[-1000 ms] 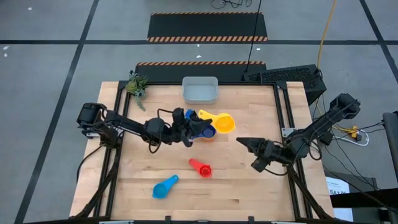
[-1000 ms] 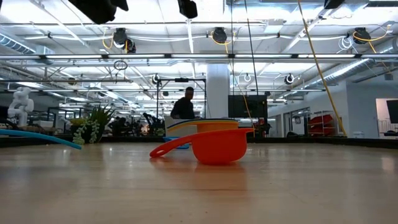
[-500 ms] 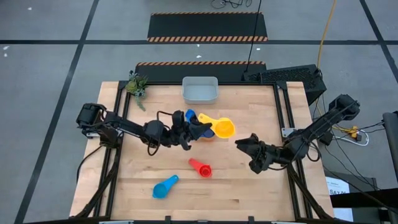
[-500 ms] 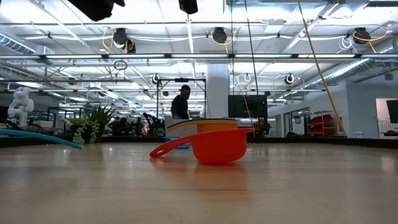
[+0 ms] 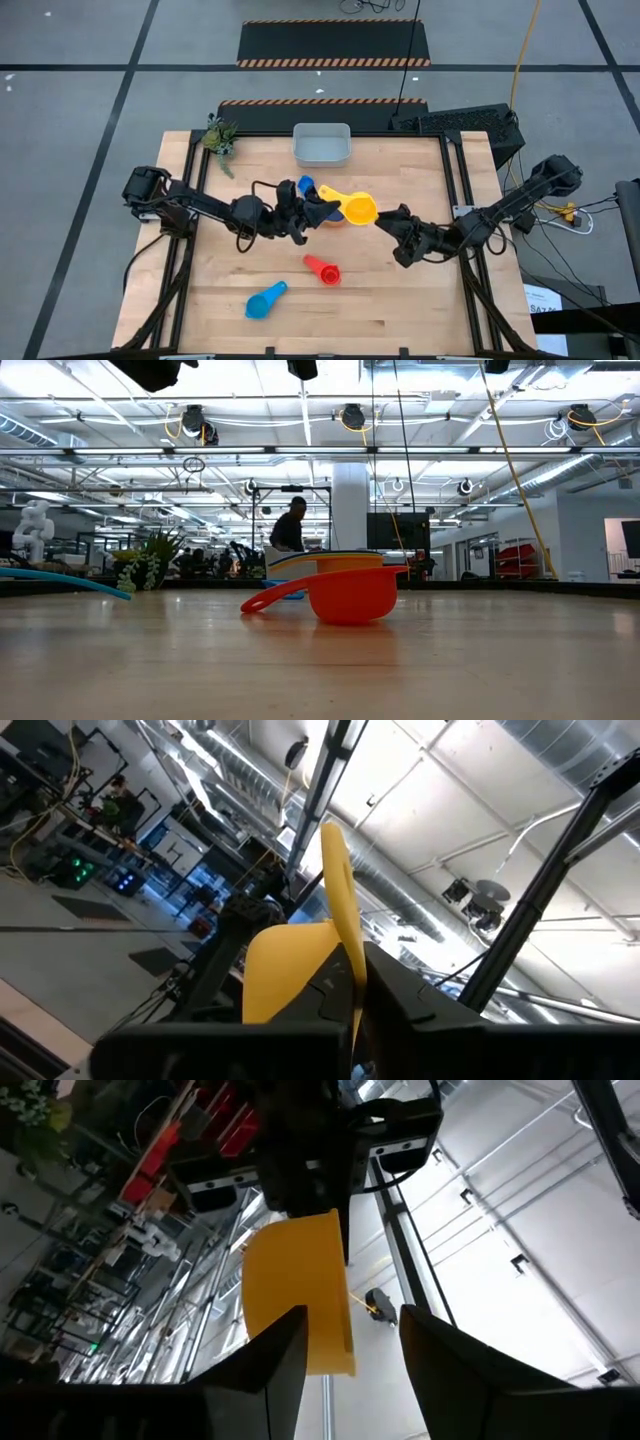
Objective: Nest measuring cups in basket
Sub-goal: Stack the yellow measuring cup into the purple measuring cup
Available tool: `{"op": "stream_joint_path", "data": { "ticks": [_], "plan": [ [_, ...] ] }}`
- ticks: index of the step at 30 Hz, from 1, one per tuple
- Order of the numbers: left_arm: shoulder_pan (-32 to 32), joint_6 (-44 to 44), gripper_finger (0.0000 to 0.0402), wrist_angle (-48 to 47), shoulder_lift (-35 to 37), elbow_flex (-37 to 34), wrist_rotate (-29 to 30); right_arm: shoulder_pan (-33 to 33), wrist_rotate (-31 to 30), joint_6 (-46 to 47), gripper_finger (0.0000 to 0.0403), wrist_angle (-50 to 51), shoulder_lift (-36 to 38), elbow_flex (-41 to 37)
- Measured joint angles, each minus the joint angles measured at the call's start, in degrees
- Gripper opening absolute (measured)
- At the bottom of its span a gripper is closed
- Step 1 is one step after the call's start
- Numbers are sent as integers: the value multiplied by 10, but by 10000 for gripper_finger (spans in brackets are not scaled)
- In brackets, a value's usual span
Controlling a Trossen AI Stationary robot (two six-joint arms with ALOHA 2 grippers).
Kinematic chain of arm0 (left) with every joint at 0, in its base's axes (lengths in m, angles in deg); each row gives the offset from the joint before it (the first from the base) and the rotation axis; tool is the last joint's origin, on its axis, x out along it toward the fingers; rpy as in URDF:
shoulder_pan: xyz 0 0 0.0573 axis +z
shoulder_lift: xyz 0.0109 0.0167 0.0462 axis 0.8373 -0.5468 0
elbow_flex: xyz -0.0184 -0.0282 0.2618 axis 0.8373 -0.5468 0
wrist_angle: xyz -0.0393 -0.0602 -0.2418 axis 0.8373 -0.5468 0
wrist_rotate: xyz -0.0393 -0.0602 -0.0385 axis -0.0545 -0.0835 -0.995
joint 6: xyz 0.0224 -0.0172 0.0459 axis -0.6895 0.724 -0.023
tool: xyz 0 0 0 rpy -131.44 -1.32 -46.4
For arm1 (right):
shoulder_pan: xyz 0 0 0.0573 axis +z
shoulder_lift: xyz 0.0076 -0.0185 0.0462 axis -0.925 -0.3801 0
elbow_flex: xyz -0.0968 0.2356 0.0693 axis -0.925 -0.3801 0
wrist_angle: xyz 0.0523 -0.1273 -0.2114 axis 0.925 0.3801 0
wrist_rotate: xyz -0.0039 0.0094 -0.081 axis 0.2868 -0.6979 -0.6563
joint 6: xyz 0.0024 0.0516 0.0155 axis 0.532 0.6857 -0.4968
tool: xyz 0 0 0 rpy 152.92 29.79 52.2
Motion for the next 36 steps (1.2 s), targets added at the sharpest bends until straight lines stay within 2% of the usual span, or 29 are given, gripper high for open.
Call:
{"op": "stream_joint_path", "data": {
  "ticks": [12,15,20,26,30,34,36],
  "plan": [
    [1,-5,14,-12,0,0,19,-17,-5,11,149,1,0,0],
    [0,-5,7,-12,1,0,19,-17,-5,11,133,6,0,0],
    [0,-3,18,-15,0,0,19,-17,-6,11,101,23,0,0],
    [-2,-7,7,-17,1,0,19,-17,-10,16,49,26,0,0],
    [-4,-35,32,-27,0,1,18,-17,-6,23,9,26,0,0],
    [-14,-132,72,-26,-2,0,19,-17,-13,37,5,25,0,0],
    [-20,-153,97,-21,-2,0,19,-17,-25,56,3,23,0,0]
  ]
}}
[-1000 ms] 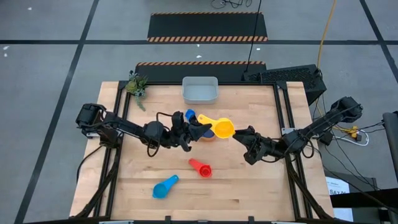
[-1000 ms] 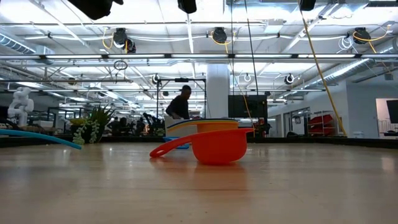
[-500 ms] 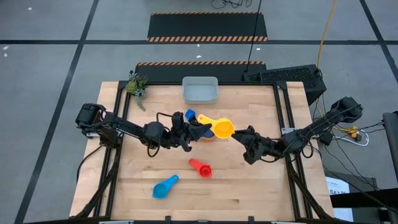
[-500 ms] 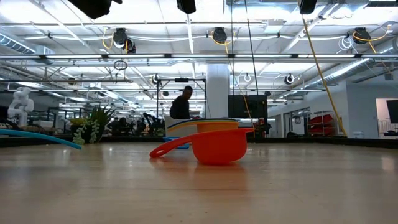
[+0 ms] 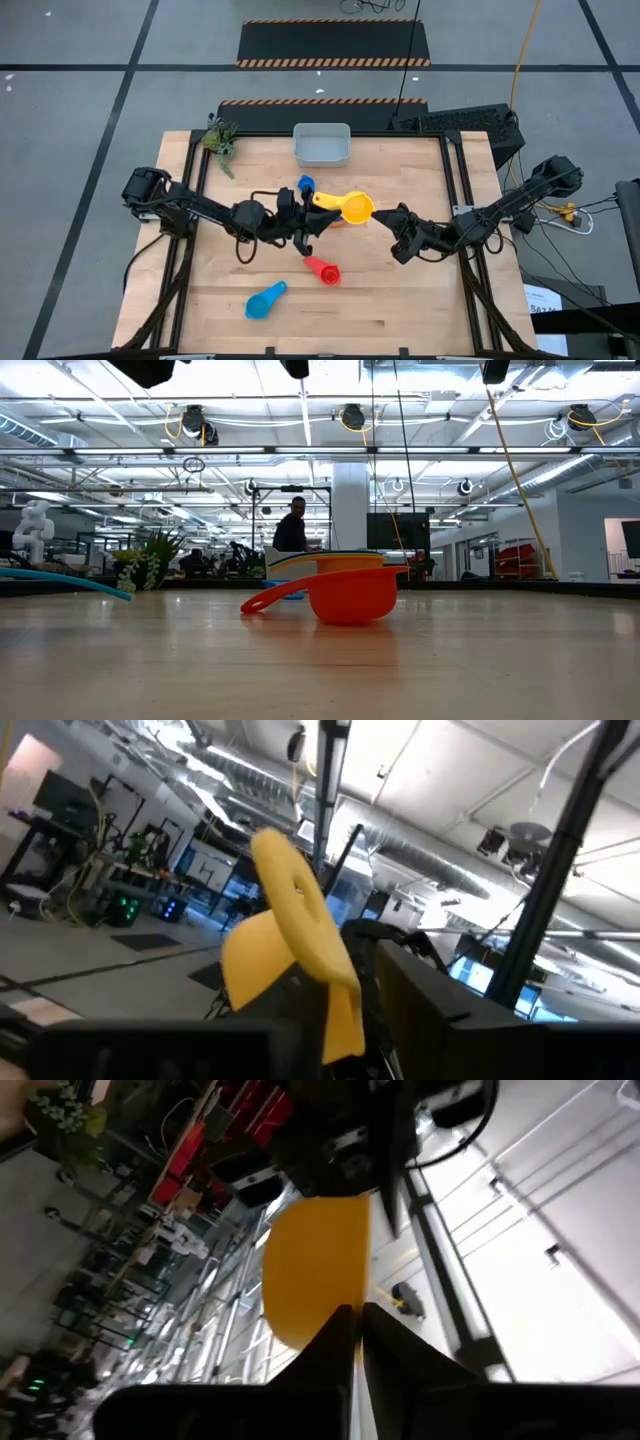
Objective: Nest measuring cups in basket
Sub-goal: Stack the yellow measuring cup into the purple measuring cup
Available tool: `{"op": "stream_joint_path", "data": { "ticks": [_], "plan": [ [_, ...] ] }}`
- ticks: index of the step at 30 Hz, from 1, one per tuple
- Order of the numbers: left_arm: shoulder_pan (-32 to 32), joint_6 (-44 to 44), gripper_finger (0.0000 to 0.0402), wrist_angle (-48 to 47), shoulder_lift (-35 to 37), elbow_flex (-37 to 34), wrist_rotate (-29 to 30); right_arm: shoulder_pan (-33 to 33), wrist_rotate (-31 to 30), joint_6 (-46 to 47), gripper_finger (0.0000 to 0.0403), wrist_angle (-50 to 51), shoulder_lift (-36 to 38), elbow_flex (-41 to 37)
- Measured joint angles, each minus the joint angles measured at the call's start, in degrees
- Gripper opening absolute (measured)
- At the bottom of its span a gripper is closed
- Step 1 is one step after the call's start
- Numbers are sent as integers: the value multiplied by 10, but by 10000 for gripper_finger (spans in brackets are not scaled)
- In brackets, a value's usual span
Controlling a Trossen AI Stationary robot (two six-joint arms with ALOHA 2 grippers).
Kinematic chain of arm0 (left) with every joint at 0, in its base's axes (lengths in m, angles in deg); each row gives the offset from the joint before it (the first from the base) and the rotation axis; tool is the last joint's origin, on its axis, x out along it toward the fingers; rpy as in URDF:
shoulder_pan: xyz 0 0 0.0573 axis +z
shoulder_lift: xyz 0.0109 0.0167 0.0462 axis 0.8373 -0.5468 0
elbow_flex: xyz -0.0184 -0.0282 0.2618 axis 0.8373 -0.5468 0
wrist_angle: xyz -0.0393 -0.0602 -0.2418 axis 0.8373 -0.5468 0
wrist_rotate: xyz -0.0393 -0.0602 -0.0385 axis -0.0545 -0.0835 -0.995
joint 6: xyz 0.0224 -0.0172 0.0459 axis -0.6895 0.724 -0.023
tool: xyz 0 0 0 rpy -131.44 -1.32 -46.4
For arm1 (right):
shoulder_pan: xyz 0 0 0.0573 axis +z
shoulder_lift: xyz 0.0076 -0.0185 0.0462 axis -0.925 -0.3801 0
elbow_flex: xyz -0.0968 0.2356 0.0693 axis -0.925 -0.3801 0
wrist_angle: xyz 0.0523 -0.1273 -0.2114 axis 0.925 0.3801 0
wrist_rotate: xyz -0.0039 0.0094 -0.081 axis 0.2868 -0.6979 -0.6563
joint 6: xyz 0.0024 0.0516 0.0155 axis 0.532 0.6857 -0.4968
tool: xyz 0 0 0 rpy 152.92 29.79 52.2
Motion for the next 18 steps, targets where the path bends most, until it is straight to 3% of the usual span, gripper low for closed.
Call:
{"op": "stream_joint_path", "data": {
  "ticks": [4,9,14,18],
  "plan": [
    [-11,-81,157,3,6,0,-9,0,-21,49,1,-15,0,0],
    [-25,-165,228,-121,64,0,9,0,-27,145,1,-23,1,0],
    [-39,-179,274,-315,152,0,117,0,-44,225,0,-23,1,0],
    [-58,-186,288,-442,210,0,216,0,-61,277,0,-22,1,0]
  ]
}}
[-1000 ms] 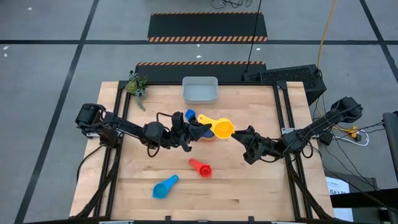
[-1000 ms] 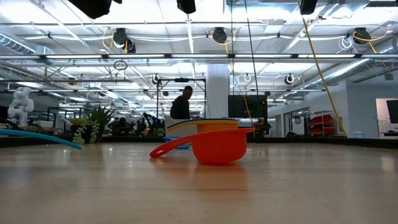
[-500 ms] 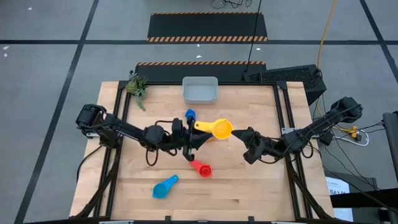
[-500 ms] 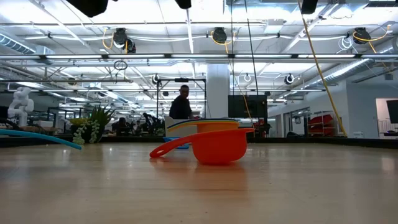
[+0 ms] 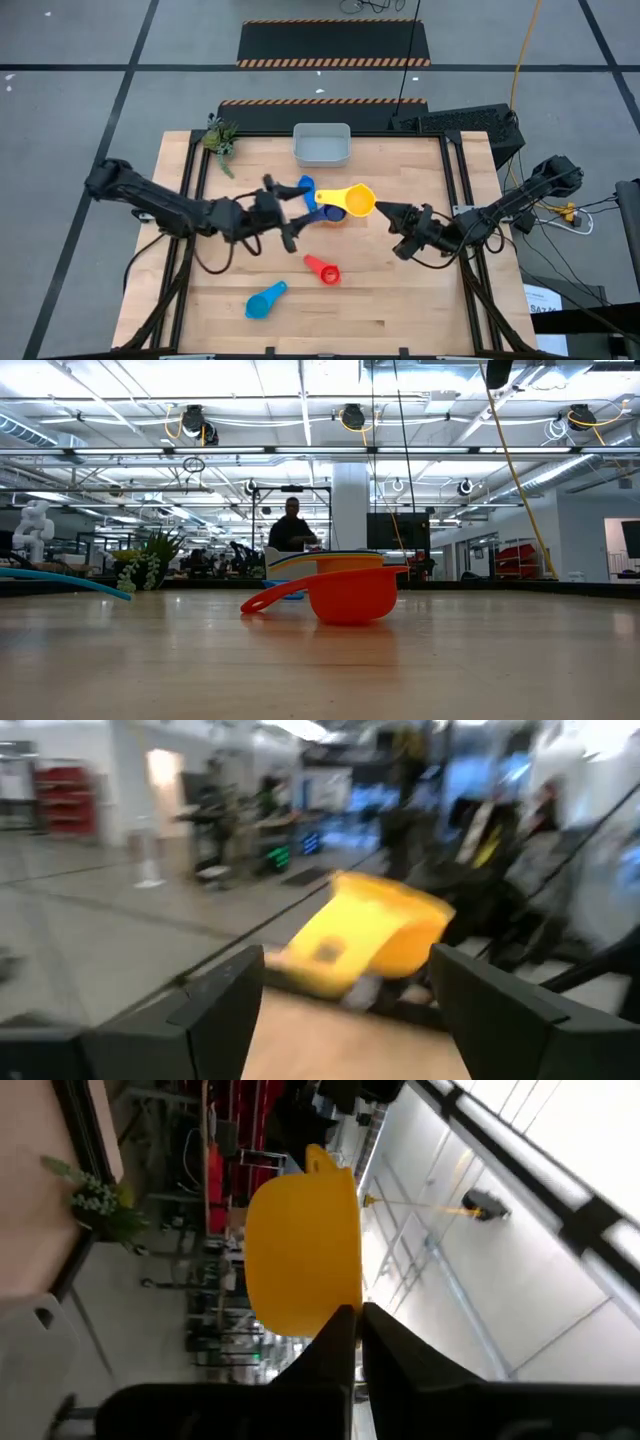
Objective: Nest measuring cups in basket
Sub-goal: Stack the yellow measuring cup into the purple measuring cup
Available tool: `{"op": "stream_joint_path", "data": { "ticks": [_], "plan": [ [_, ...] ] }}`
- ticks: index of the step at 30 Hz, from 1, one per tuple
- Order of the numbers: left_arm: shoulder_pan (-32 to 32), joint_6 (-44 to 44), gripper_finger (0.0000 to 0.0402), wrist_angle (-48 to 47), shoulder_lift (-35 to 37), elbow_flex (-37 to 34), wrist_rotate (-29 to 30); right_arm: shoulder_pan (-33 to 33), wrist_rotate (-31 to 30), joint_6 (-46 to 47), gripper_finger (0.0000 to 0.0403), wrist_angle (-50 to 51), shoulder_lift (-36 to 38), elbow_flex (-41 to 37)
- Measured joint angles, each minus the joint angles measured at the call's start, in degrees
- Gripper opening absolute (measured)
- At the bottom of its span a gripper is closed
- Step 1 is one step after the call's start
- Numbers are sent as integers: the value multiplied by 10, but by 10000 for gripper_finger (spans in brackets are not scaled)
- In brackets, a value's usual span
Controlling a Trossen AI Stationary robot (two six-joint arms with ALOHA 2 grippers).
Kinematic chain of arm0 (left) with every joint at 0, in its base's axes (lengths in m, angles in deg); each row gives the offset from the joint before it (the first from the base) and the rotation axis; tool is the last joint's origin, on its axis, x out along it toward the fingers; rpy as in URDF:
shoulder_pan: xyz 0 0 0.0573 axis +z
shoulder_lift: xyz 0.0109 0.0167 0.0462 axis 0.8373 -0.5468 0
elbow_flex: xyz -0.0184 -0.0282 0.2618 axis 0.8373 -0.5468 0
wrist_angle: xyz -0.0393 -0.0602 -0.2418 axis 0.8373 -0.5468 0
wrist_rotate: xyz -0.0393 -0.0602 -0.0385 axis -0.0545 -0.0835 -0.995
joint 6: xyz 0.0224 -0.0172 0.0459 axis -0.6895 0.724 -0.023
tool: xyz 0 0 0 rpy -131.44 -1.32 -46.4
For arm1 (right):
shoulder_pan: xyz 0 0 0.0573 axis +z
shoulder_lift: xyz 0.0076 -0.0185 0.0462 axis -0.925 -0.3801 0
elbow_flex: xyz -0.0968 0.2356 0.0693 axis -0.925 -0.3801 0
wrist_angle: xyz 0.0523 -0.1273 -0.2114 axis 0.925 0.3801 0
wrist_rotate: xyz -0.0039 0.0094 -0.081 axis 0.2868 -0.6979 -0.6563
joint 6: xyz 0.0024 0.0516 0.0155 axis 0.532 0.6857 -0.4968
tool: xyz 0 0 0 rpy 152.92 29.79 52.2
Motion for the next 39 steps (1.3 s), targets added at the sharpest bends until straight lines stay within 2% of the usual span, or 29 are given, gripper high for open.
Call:
{"op": "stream_joint_path", "data": {
  "ticks": [2,5,11,17,20,22,26,28,33,39],
  "plan": [
    [-12,-19,289,-40,23,0,32,0,0,25,0,-1,0,0],
    [-27,-74,289,-69,41,0,45,0,0,68,0,0,0,0],
    [-59,-281,289,-76,44,0,88,0,2,230,0,-3,0,0],
    [-65,-458,289,-79,44,0,93,-7,5,385,0,-3,0,0],
    [-65,-514,289,-80,44,0,90,-14,8,468,0,6,0,0],
    [-60,-532,289,-79,44,0,77,-20,34,522,0,36,0,0],
    [-46,-543,289,-79,44,0,16,-36,145,624,0,110,-2,-1],
    [-40,-541,289,-79,44,0,-15,-43,173,676,0,116,-12,-1],
    [-35,-530,289,-113,43,0,-85,-45,162,738,0,78,-51,-1],
    [-38,-511,288,-133,43,0,-88,-45,154,729,0,8,-103,-1]
  ]
}}
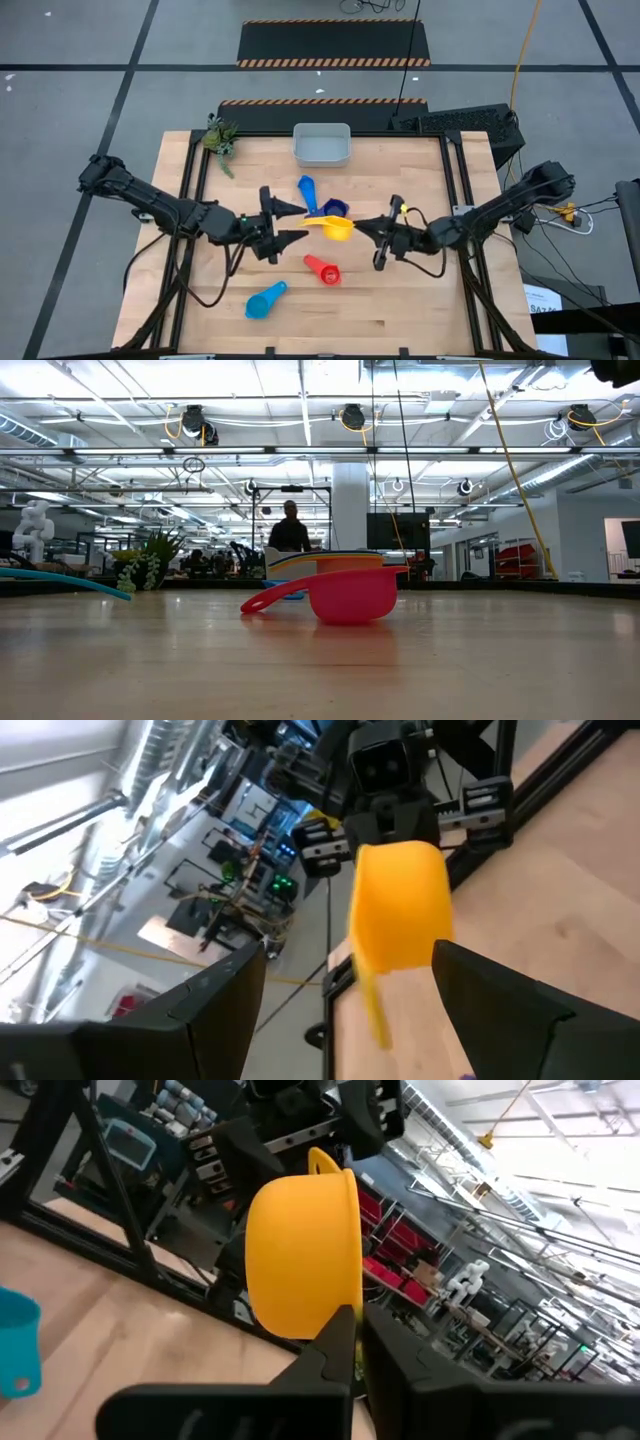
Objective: Nest measuring cups in basket
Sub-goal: Stack the yellow measuring cup into the purple measuring cup
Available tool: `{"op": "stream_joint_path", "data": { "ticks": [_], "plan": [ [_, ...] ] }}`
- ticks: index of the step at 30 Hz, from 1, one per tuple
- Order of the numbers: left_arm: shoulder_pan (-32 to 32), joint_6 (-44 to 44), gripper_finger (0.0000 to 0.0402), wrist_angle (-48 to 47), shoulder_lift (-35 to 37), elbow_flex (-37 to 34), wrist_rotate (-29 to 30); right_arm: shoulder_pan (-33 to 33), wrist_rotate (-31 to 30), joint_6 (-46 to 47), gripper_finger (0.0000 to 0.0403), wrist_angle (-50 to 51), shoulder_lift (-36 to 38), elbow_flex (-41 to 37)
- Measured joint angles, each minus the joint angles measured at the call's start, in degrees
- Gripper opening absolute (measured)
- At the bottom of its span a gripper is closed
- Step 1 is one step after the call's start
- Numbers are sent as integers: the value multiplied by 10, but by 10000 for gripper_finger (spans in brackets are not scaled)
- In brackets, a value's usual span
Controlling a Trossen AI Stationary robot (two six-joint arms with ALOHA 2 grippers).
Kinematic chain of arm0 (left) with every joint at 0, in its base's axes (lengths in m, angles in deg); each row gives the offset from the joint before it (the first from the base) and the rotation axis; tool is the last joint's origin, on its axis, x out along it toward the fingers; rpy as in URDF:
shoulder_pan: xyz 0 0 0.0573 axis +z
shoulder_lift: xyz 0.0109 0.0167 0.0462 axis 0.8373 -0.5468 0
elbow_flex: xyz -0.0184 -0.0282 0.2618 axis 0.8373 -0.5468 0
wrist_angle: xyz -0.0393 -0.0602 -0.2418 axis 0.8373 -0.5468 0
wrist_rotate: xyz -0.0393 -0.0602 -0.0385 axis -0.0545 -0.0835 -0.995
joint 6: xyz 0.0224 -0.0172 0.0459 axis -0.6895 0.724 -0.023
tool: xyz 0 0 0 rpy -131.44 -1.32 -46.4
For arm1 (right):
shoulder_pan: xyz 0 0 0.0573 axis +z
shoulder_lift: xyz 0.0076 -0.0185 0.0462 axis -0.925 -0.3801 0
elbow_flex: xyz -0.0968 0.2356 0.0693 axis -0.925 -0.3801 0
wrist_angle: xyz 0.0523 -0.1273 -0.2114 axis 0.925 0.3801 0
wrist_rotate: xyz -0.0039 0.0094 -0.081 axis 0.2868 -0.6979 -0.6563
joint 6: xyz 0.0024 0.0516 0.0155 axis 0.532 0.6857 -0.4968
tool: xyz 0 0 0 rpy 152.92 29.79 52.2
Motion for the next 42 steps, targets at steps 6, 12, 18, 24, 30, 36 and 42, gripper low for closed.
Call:
{"op": "stream_joint_path", "data": {
  "ticks": [6,12,18,24,30,36,42],
  "plan": [
    [0,57,247,-19,0,0,23,-2,-11,-8,0,-49,-34,0],
    [0,100,183,-38,0,0,89,-2,-47,-20,0,-61,-42,0],
    [0,115,138,-38,0,0,91,-3,-46,-33,0,-63,-42,0],
    [1,128,105,-51,0,0,94,-3,-46,-45,0,-65,-42,0],
    [1,135,51,-52,0,0,96,-3,-46,-46,0,-65,-42,0],
    [0,162,12,-61,0,0,96,-3,-46,-46,0,-65,-42,0],
    [-11,169,7,-77,0,0,97,-2,-43,-40,4,-62,-38,0]
  ]
}}
